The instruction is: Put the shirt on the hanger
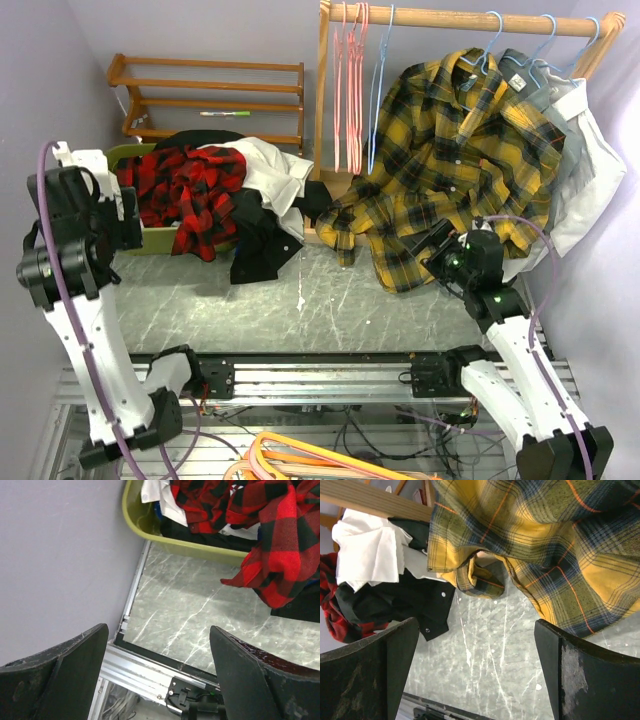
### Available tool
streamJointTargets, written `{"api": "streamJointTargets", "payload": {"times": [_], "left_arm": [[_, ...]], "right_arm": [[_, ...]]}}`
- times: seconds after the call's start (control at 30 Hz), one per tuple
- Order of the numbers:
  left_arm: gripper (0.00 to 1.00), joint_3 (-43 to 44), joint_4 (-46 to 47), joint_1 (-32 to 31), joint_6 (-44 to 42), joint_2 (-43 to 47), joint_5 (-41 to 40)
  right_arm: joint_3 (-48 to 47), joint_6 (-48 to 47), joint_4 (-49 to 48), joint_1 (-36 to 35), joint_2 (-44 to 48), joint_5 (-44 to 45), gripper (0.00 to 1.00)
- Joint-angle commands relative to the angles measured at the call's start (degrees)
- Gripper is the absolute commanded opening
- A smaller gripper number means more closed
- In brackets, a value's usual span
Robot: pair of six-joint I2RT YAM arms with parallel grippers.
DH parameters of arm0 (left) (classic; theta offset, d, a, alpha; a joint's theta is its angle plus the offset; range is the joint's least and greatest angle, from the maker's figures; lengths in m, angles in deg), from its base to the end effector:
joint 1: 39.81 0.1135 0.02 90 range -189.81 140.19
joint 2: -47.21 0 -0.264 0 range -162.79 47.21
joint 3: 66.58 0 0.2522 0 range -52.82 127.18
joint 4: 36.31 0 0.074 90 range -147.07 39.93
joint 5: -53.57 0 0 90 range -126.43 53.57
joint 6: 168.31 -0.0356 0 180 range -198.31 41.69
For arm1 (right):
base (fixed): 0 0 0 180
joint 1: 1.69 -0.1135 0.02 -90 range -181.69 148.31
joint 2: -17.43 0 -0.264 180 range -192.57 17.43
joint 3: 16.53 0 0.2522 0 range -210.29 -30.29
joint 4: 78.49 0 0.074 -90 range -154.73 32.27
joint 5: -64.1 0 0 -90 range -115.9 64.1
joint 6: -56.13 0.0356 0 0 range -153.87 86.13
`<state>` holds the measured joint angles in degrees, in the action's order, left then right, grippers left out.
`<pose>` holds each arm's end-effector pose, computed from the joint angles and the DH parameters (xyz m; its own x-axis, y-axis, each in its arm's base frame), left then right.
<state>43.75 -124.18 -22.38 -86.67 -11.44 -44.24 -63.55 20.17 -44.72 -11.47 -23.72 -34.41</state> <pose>0.1199 0.0427 0.4723 -0.6157 -0.0423 -0.7868 -0.3152 0.9284 0.1967 0.1653 0.0338 0.2619 -0.5111 0.7242 -0.4629 0.1989 0.6236 0.7560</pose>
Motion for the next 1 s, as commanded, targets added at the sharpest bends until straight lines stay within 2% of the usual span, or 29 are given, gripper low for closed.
{"api": "streamJointTargets", "payload": {"times": [0.0, 0.13, 0.17, 0.23, 0.3, 0.43, 0.53, 0.67, 0.8, 0.87, 0.97], "left_arm": [[0.93, -0.9, 2.8, 0.3, -0.8, 8.0, -3.5], [0.93, -5.1, 12.0, 0.4, 1.5, 9.4, -5.1], [0.93, -5.8, 14.0, 0.3, 0.3, 9.0, -2.9], [0.93, -5.0, 15.7, 0.4, -2.6, 6.2, 4.6], [0.93, -2.7, 17.1, 0.3, -2.0, 1.4, 10.3], [0.93, 0.5, 22.7, 0.3, -3.1, -9.0, 25.1], [0.93, 7.0, 23.5, -0.8, -4.0, -19.9, 35.0], [0.93, 16.5, 21.5, -3.0, -7.8, -28.5, 42.3], [0.93, 18.2, 21.1, -5.3, -11.9, -33.5, 49.7], [0.93, 16.6, 22.1, -8.8, -13.6, -34.6, 48.8], [0.93, 12.1, 24.7, -16.3, -17.8, -34.4, 43.3]], "right_arm": [[-1.3, -3.2, 3.2, -3.5, 1.6, 5.1, 1.00], [2.3, -6.4, -2.1, -3.6, 3.3, -1.6, 1.00], [3.8, -7.5, -3.8, -3.6, 4.5, -2.4, 1.00], [7.5, -9.2, -8.9, -3.5, 8.0, -5.5, 1.00], [12.1, -8.8, -16.1, -3.5, 12.2, -10.0, 1.00], [23.0, -1.8, -37.8, -3.6, 16.7, -17.6, 1.00], [27.2, 1.5, -48.6, -3.5, 11.7, -19.3, 1.00], [24.9, 0.0, -53.1, -3.6, 0.2, -21.4, 1.00], [22.8, -0.2, -58.0, -3.6, -9.2, -23.1, 1.00], [21.7, -0.3, -59.0, -3.5, -12.2, -23.9, 1.00], [20.7, -0.3, -59.9, -3.6, -14.4, -24.2, 1.00]]}}
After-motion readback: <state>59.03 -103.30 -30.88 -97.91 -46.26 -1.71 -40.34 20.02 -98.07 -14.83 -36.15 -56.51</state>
